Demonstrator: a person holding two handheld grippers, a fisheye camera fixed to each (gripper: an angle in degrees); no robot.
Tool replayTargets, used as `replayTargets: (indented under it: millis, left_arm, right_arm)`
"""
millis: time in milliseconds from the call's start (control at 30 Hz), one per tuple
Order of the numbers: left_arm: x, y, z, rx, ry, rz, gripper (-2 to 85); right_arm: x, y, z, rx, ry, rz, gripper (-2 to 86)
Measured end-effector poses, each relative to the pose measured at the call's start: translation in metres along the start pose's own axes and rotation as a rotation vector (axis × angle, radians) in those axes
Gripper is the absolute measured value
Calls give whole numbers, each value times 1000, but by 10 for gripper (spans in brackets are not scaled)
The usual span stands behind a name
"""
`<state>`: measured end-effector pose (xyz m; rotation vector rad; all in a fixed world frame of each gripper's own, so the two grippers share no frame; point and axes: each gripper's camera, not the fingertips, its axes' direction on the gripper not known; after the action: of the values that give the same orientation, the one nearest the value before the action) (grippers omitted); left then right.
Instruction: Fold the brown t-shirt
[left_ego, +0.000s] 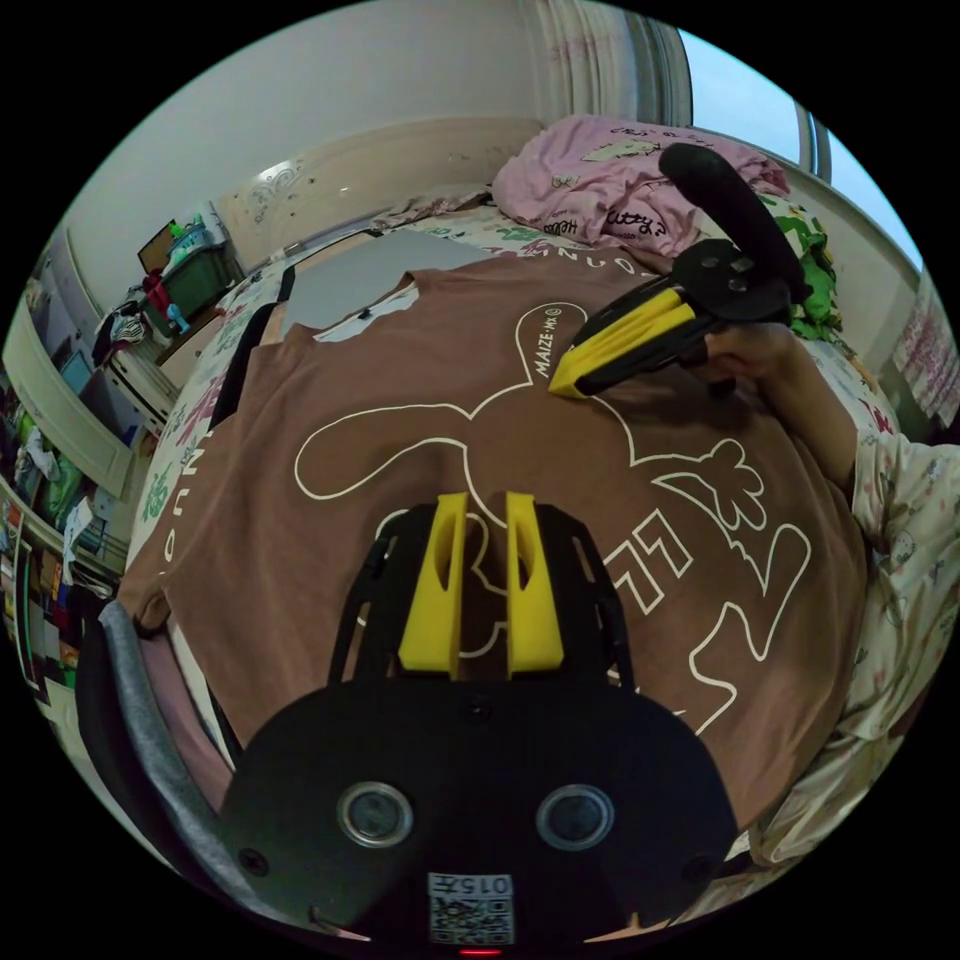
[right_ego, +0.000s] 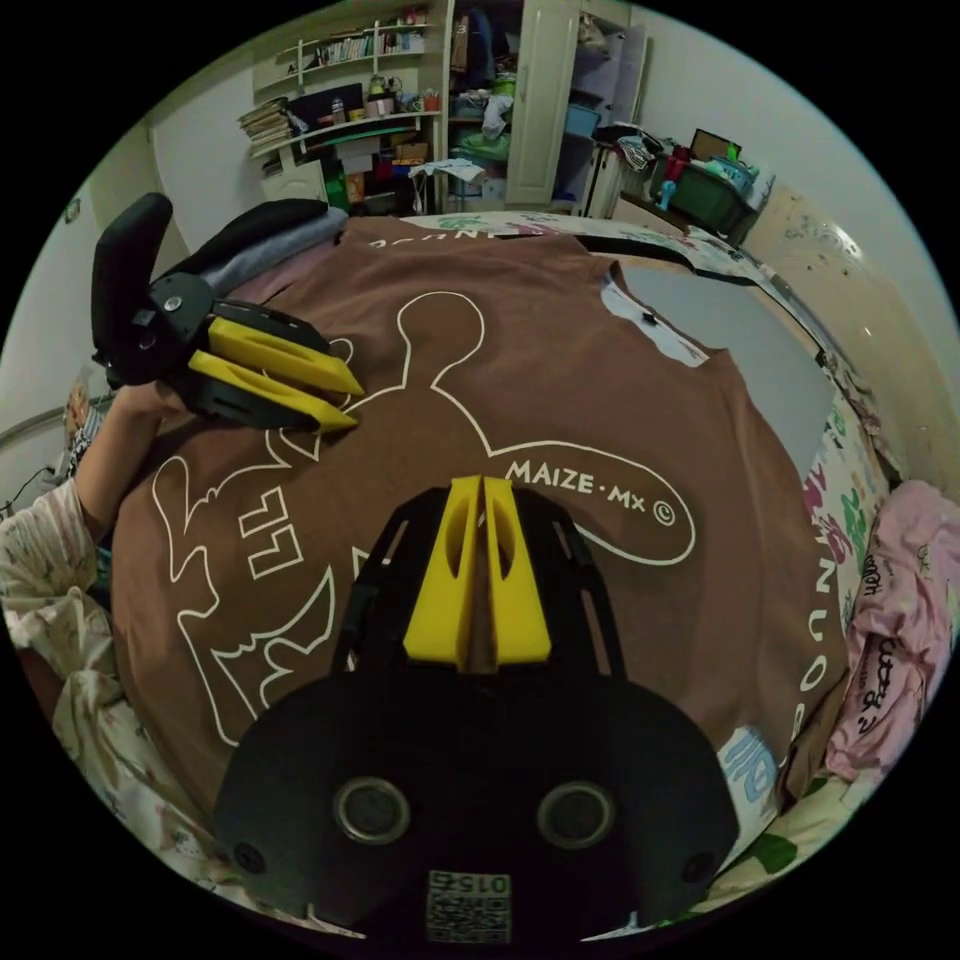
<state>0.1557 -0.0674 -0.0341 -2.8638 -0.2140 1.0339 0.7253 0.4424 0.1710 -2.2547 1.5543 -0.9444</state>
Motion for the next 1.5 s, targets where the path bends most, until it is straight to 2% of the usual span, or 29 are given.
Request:
replayTargets:
  millis: [267,600,700,800,900,967,1033,1100,1167,1233,1333,1500]
  left_arm:
    - [-1,-2,9,0,-8,2,66]
    - [-21,0,24,-5,98,-29,65]
    - [-23,0,29,-5,109,-35,65]
    - [-21,0,32,-4,96,-30,66]
    - [-17,1,36,-4,81,-24,67]
    - [-17,2,39,-4,82,-25,68]
    - [-18,3,41,-4,89,-32,69]
    - [-17,4,45,-4,91,-34,70]
    - [-16,6,47,-4,91,-34,70]
    - [-15,8,50,-4,94,-36,70]
    - [-15,12,54,-4,100,-43,71]
    - [-9,22,61,-4,98,-44,71]
  right_arm:
    - [5,-14,-41,-2,-135,64,-4]
    - [-6,-6,-64,-7,-144,67,7]
    - [-2,4,-74,31,-179,64,37]
    - [24,31,-128,247,-191,170,61]
    - [79,96,-199,520,-119,406,81]
    - [133,178,-241,731,-18,674,88]
    - [168,245,-260,852,80,871,98]
    - [186,287,-263,787,302,978,112]
    - [210,315,-243,493,458,1016,131]
    - [222,336,-222,392,505,1032,138]
    - [230,370,-196,354,569,1067,137]
    - [247,415,-190,328,430,1095,124]
